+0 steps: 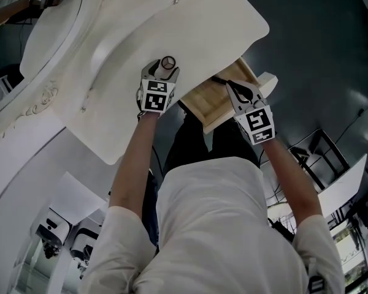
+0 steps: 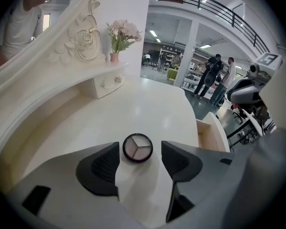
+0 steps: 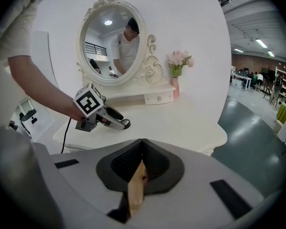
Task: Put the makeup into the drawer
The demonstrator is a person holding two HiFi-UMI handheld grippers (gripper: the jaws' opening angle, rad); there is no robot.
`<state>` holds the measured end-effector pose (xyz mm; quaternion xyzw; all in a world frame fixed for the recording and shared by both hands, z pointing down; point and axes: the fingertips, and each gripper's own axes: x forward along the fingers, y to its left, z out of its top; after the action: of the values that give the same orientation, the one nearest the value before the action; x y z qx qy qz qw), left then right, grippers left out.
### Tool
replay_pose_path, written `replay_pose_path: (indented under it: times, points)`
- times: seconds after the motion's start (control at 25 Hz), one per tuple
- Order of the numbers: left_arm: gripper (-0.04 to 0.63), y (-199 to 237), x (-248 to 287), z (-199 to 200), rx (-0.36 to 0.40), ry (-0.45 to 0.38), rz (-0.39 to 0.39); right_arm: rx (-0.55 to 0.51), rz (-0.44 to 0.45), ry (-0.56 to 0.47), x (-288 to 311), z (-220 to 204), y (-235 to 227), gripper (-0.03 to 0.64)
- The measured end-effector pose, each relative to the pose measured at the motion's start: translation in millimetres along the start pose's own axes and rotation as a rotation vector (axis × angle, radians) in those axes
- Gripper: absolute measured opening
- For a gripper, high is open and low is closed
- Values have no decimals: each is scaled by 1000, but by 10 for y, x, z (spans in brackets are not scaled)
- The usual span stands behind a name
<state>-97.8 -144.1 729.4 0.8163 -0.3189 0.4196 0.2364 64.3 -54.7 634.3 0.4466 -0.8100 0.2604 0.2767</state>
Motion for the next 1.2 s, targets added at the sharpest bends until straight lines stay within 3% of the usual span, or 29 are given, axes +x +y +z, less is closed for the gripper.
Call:
replay_pose_path:
  times: [0.24, 0.4, 1.2]
  points:
    - [278, 22, 92, -45, -1, 9, 7, 9, 12, 16, 54, -83, 48, 26]
    - [222, 56, 70, -68, -7, 21, 34, 8, 9, 15, 53, -101, 29, 26]
    - [221, -308, -276, 56, 88, -25, 2, -19, 3, 12, -73, -149, -49, 26]
